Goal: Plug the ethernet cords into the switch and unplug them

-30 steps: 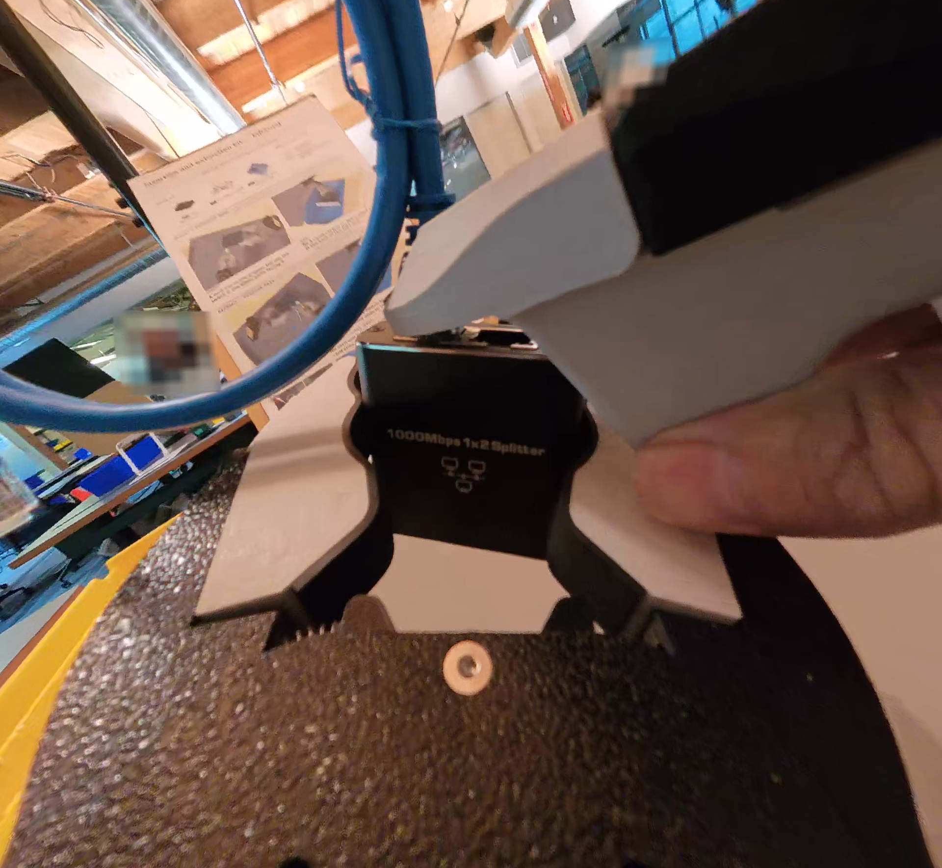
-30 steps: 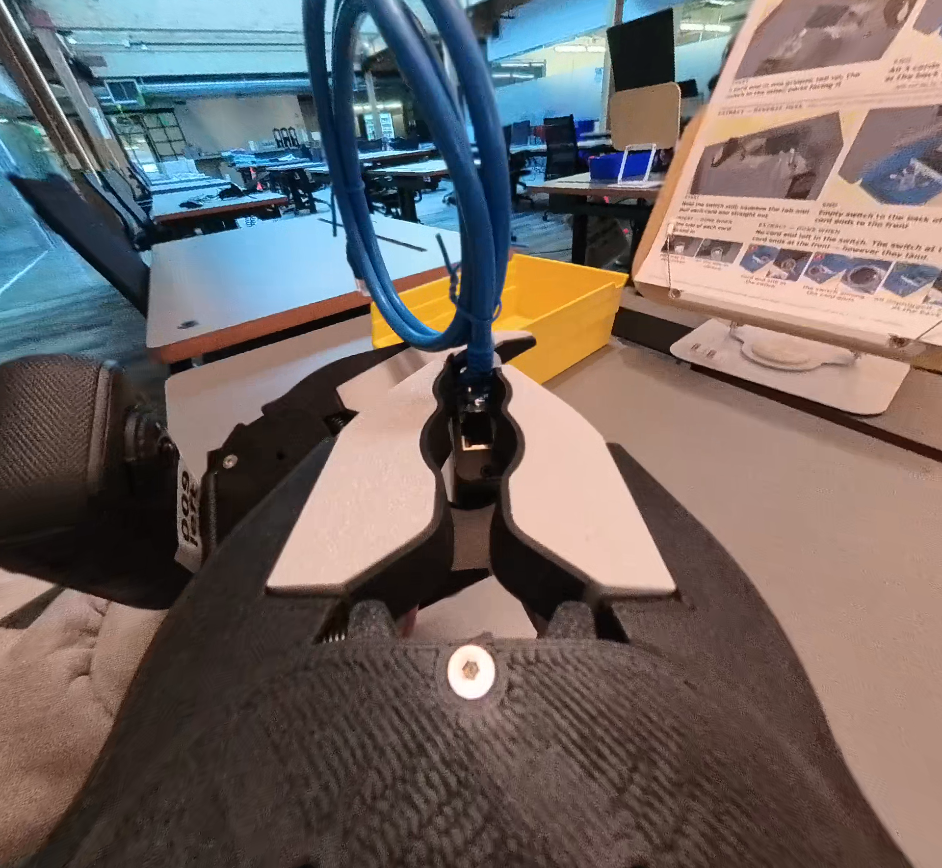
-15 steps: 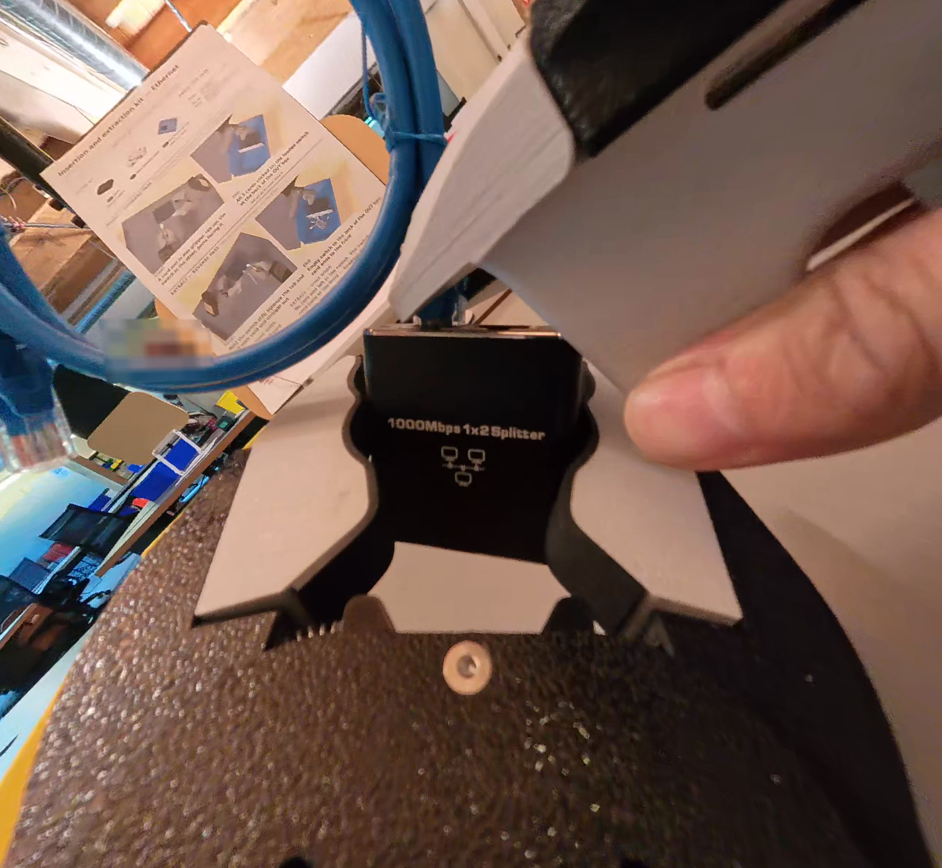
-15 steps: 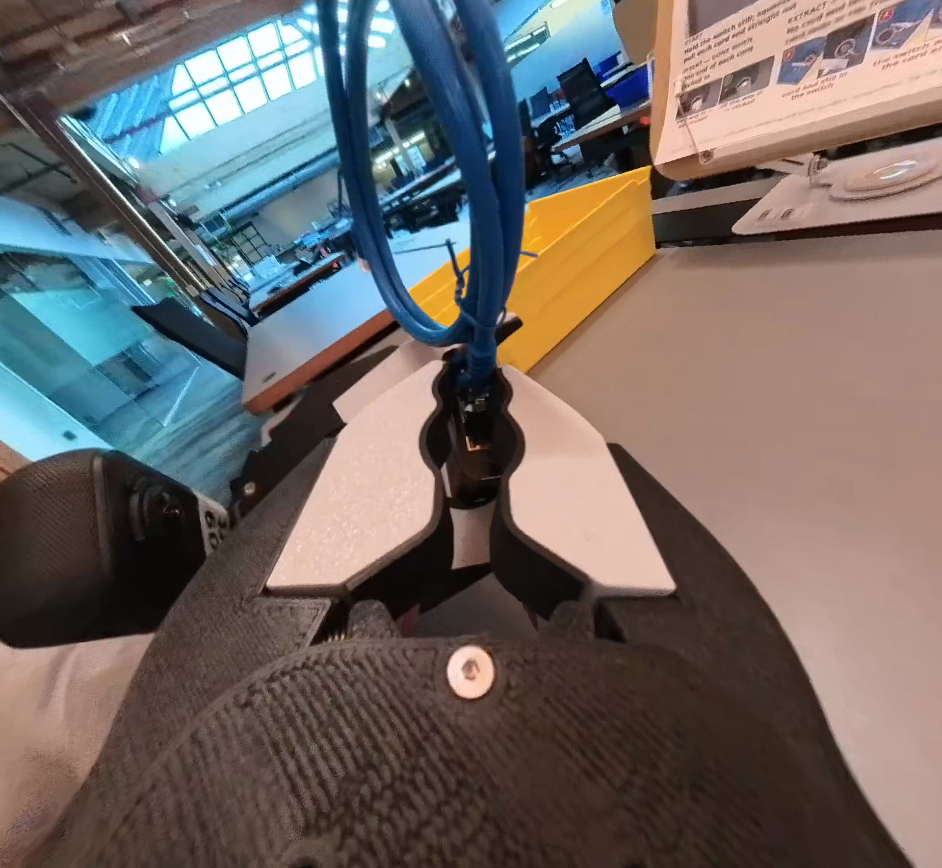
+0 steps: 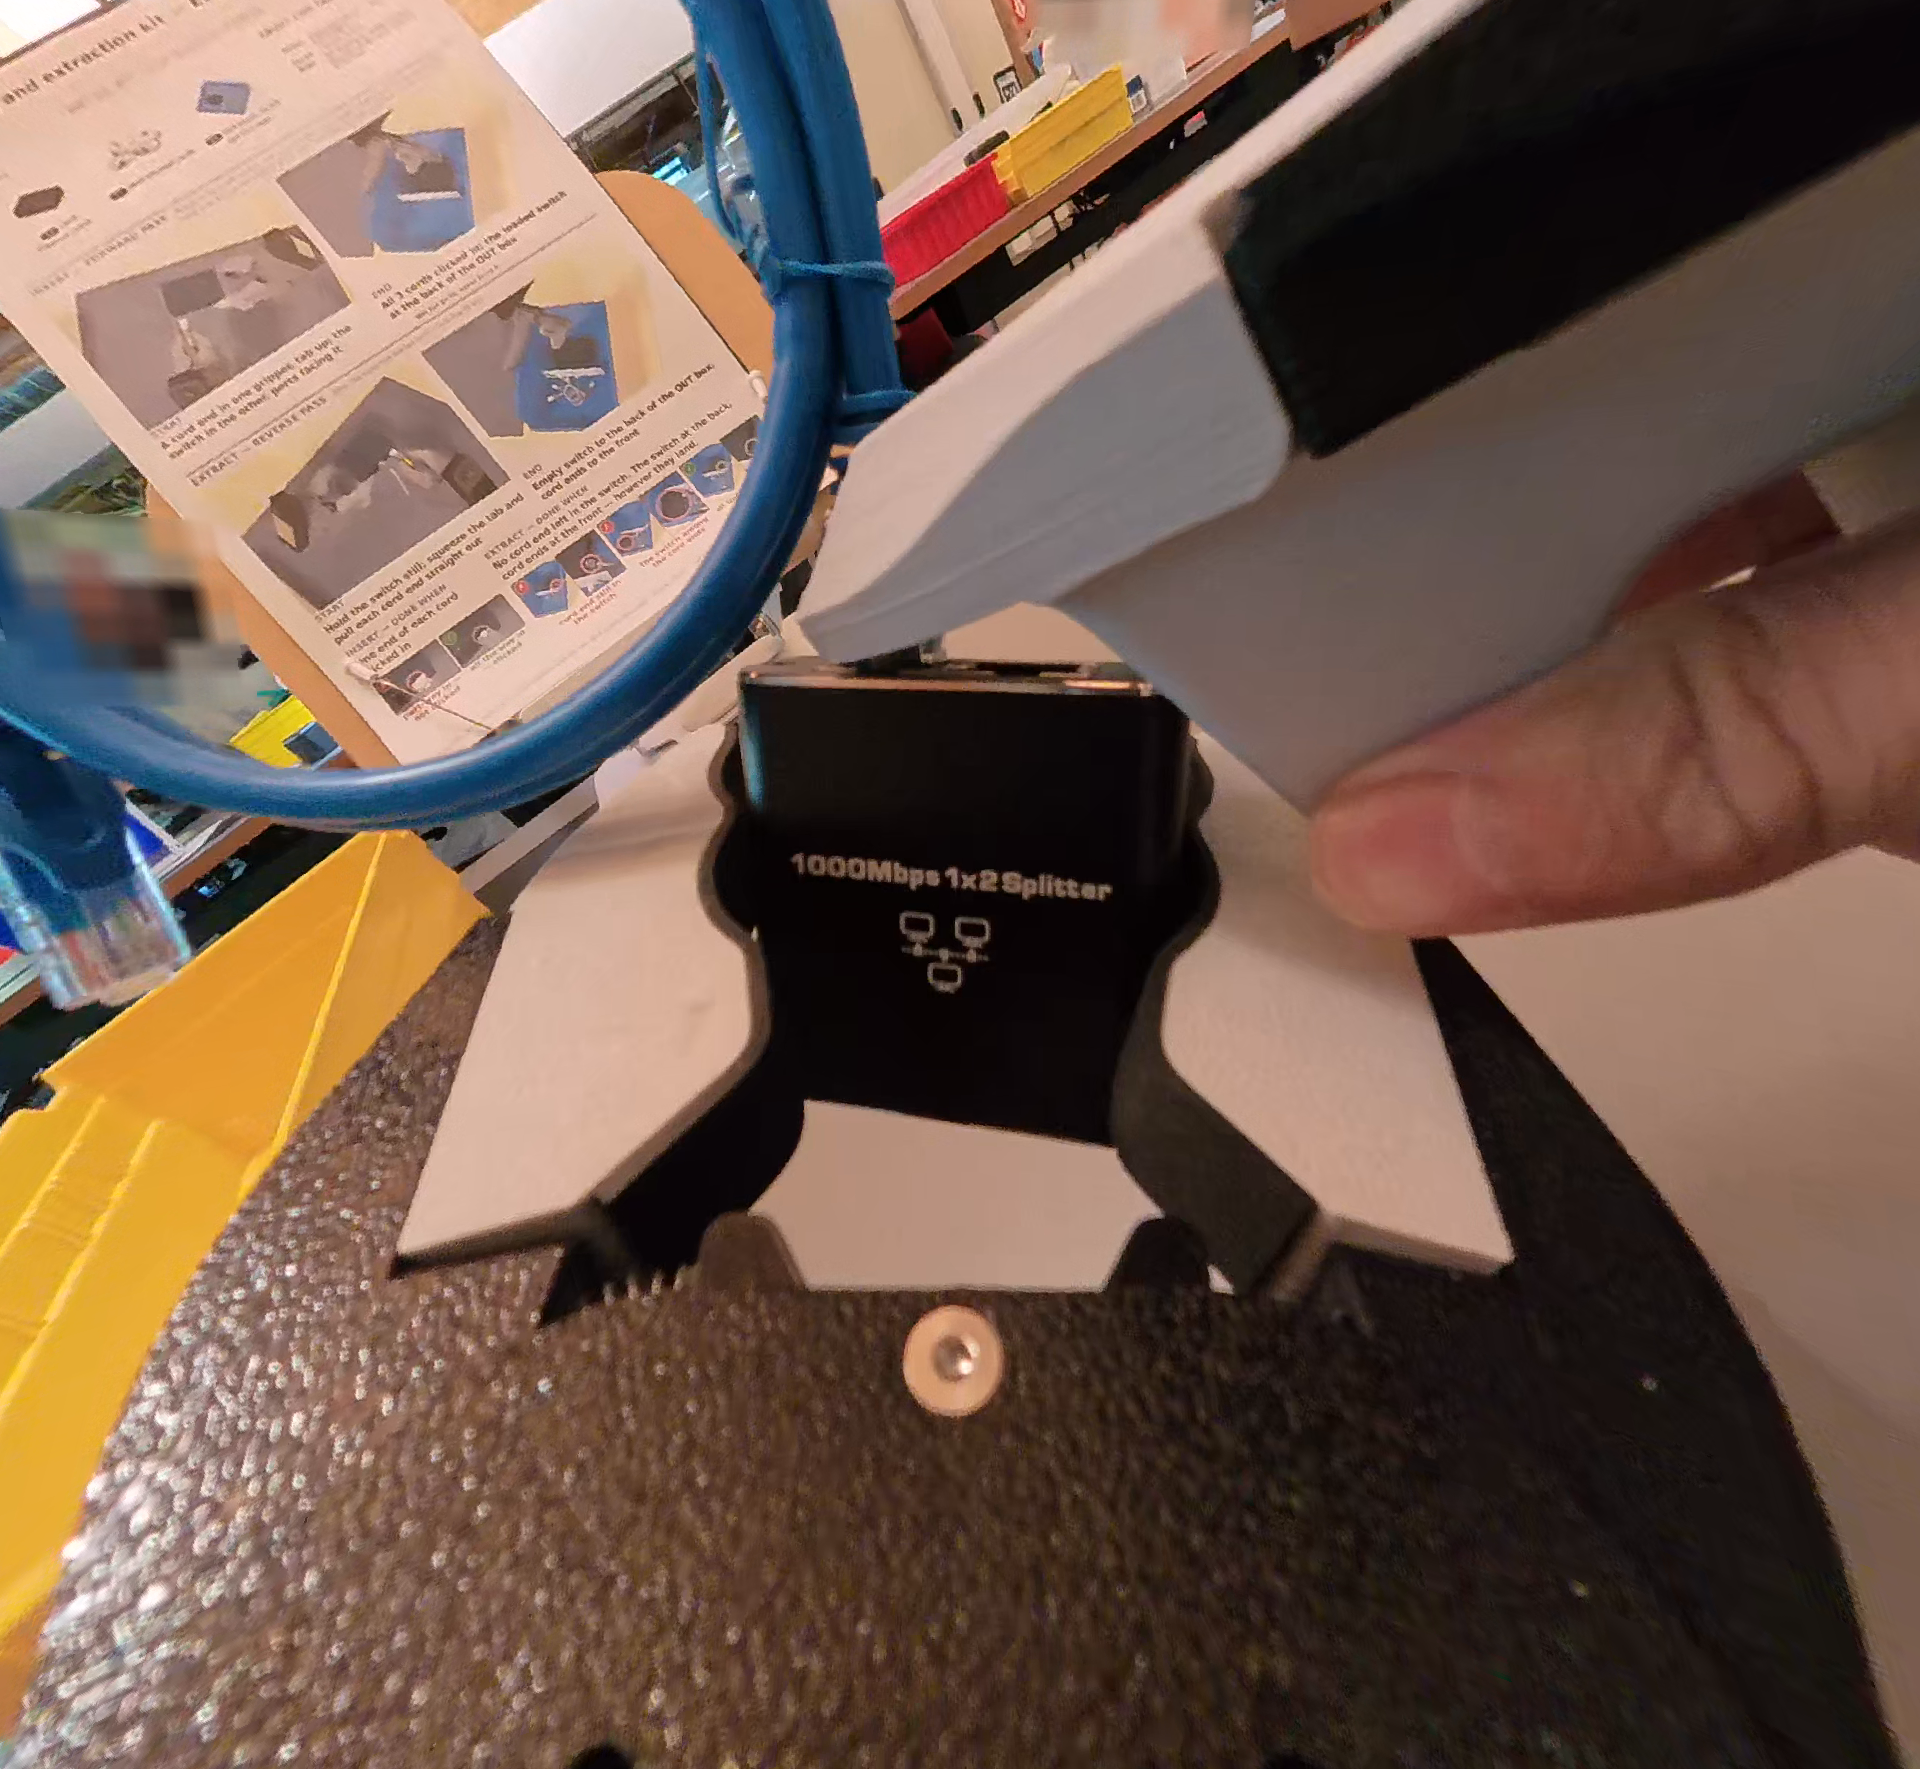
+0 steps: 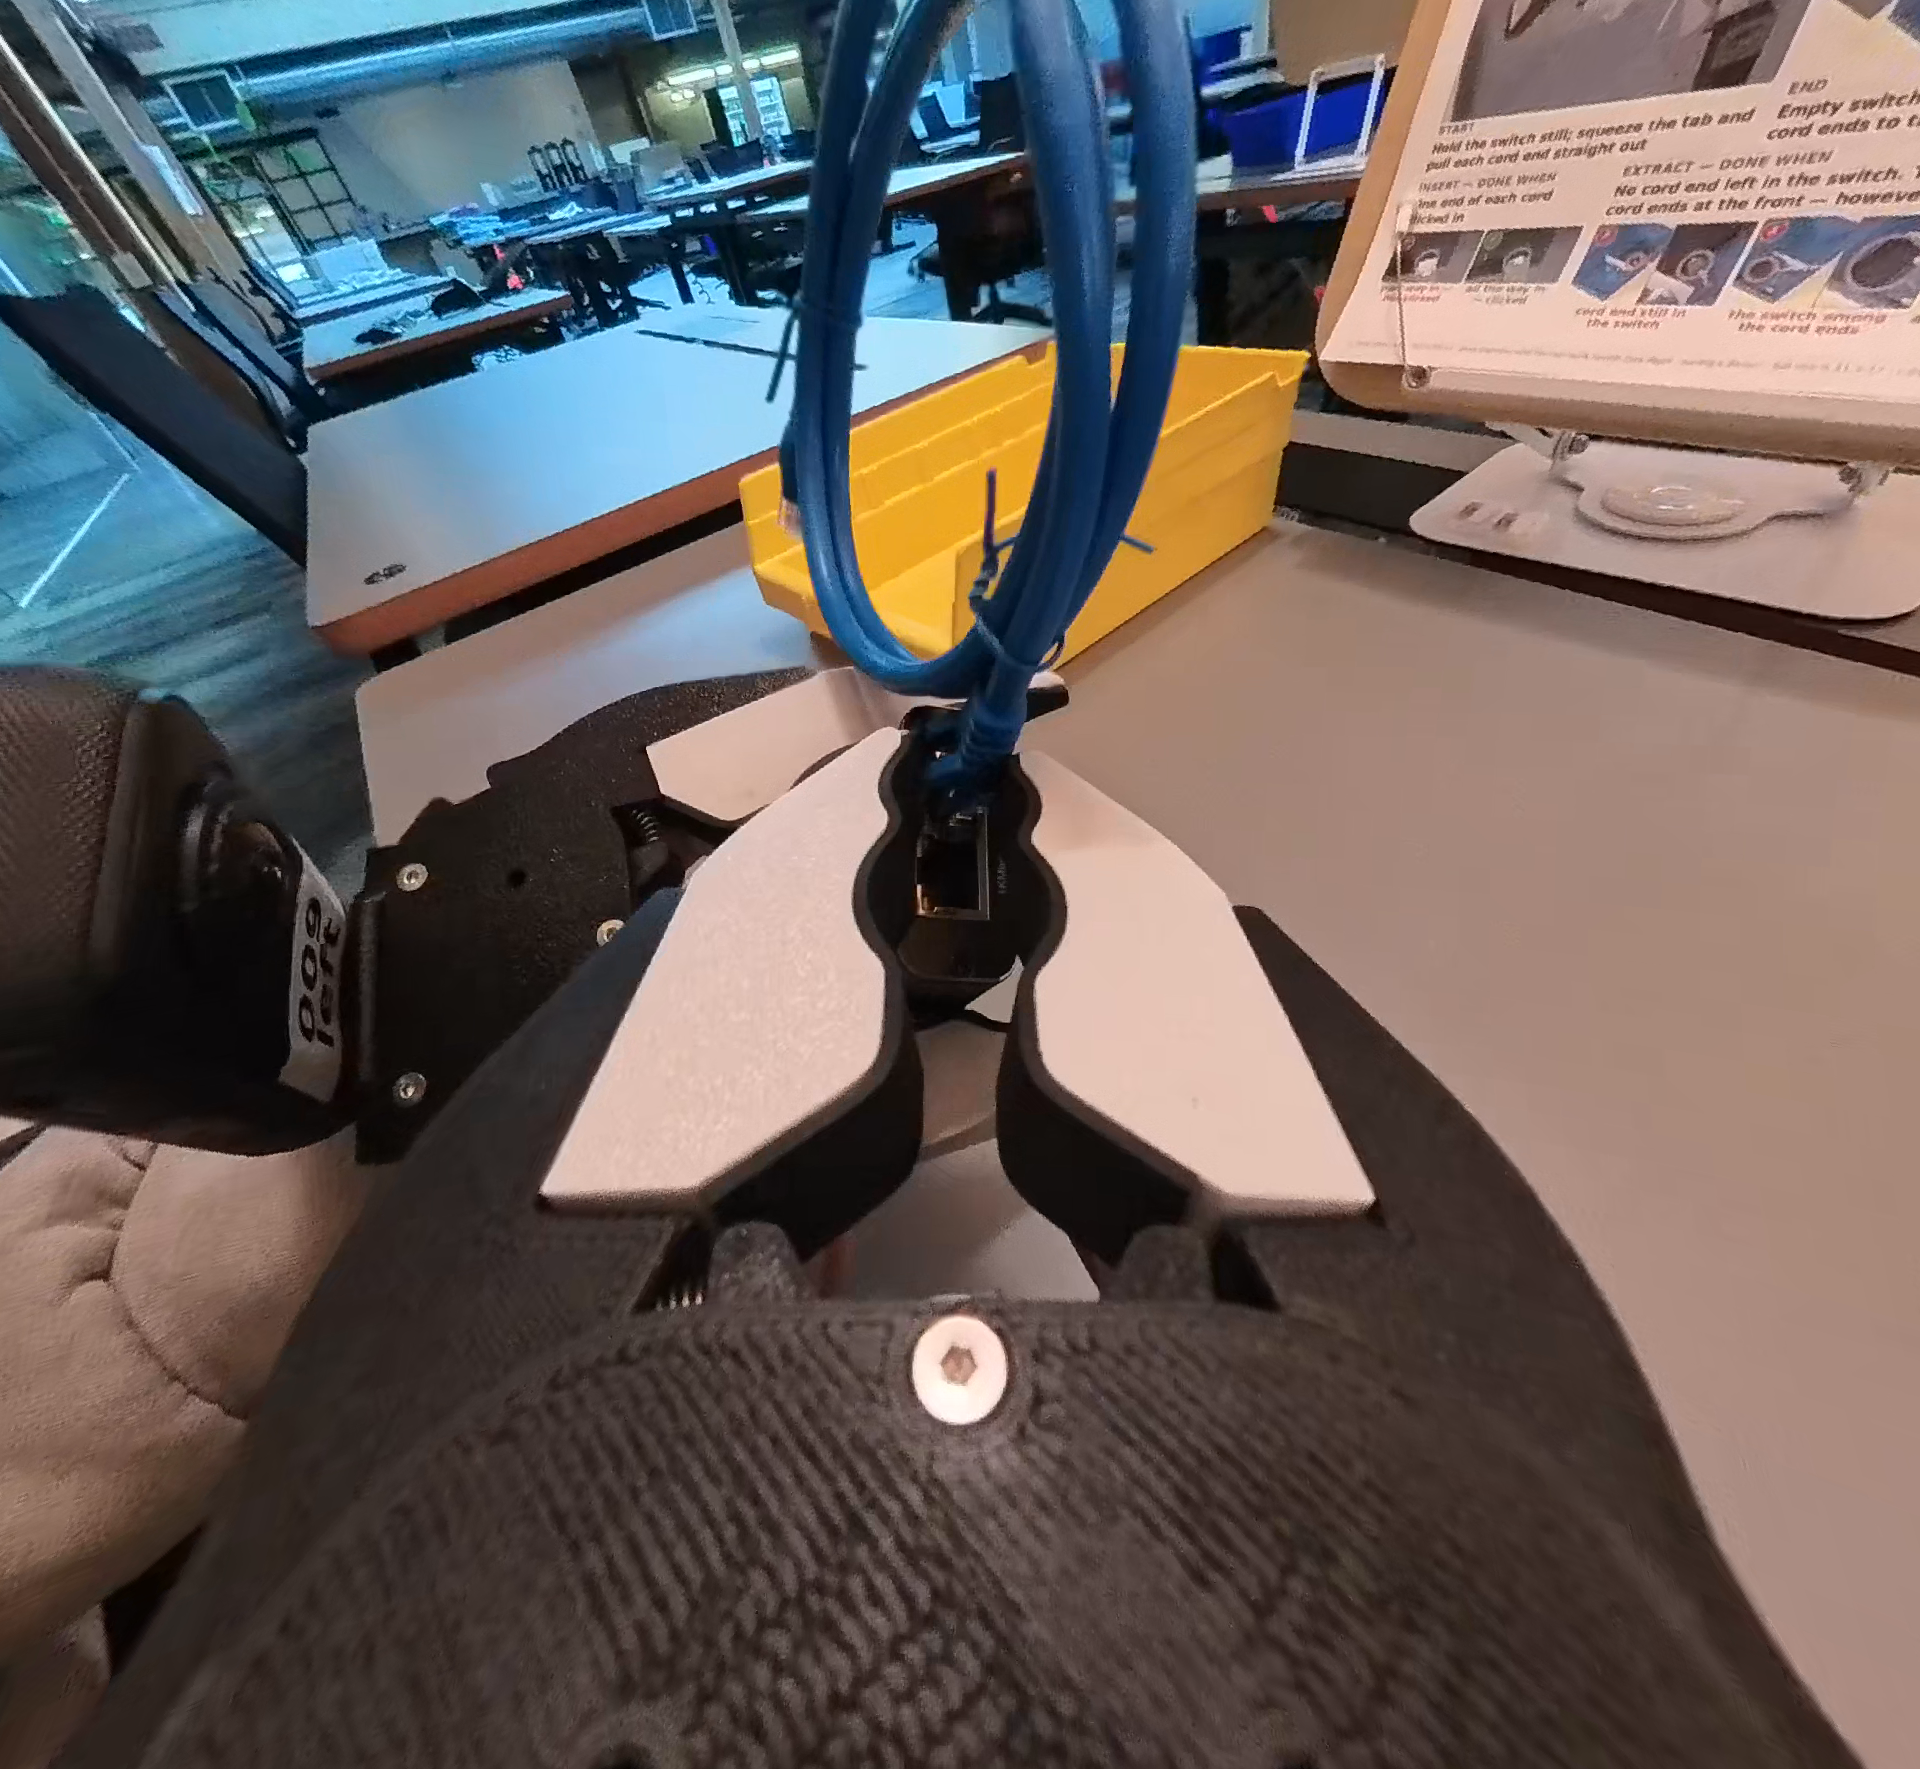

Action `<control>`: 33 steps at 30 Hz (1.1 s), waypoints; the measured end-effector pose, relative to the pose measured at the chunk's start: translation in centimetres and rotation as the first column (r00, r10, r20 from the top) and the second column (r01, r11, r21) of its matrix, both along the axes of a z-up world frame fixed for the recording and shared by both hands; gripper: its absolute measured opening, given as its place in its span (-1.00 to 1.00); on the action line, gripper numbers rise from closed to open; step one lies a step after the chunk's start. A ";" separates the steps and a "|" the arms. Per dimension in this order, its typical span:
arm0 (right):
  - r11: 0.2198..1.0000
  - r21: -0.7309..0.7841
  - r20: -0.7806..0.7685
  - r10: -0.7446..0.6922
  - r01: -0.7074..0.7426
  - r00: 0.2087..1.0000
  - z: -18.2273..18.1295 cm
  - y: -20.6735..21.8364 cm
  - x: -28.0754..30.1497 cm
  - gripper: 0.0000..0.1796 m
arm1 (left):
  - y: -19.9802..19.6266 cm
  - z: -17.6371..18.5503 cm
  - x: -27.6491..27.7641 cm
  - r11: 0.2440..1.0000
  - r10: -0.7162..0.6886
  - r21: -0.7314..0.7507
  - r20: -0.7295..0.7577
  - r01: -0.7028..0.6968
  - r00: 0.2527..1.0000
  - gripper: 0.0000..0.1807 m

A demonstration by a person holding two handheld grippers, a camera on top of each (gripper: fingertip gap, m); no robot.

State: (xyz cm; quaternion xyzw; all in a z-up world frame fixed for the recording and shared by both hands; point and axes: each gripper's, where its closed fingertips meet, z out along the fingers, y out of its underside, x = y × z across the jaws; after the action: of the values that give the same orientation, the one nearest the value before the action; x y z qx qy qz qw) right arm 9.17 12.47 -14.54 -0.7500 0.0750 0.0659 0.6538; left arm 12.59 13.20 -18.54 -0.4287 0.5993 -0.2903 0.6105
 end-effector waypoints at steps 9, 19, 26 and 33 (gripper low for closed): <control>0.998 -0.058 0.074 0.002 0.002 0.997 -0.8 0.5 -0.4 -0.83 | 0.3 -0.8 -0.6 0.999 -0.011 -0.049 -0.020 0.010 1.000 -0.16; 0.999 0.023 -0.052 0.037 -0.036 0.998 0.1 0.3 -1.0 -0.84 | 0.7 0.2 -1.2 0.997 0.012 0.081 0.000 -0.011 1.000 -0.16; 0.998 -0.070 0.094 0.014 -0.007 0.996 -1.0 -0.2 -0.7 -0.82 | -0.1 -1.0 -1.0 1.000 -0.028 0.000 -0.016 0.028 0.999 -0.16; 0.980 0.181 -0.248 0.128 -0.084 0.960 0.3 -0.7 -0.8 -0.85 | -0.8 0.3 -1.1 0.999 -0.040 0.018 0.016 0.040 0.999 -0.16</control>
State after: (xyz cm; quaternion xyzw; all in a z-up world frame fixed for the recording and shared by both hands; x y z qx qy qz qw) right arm 8.42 11.78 -14.22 -0.6798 0.1134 0.2045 0.6951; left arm 11.45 12.45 -18.20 -0.4089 0.6052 -0.3006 0.6133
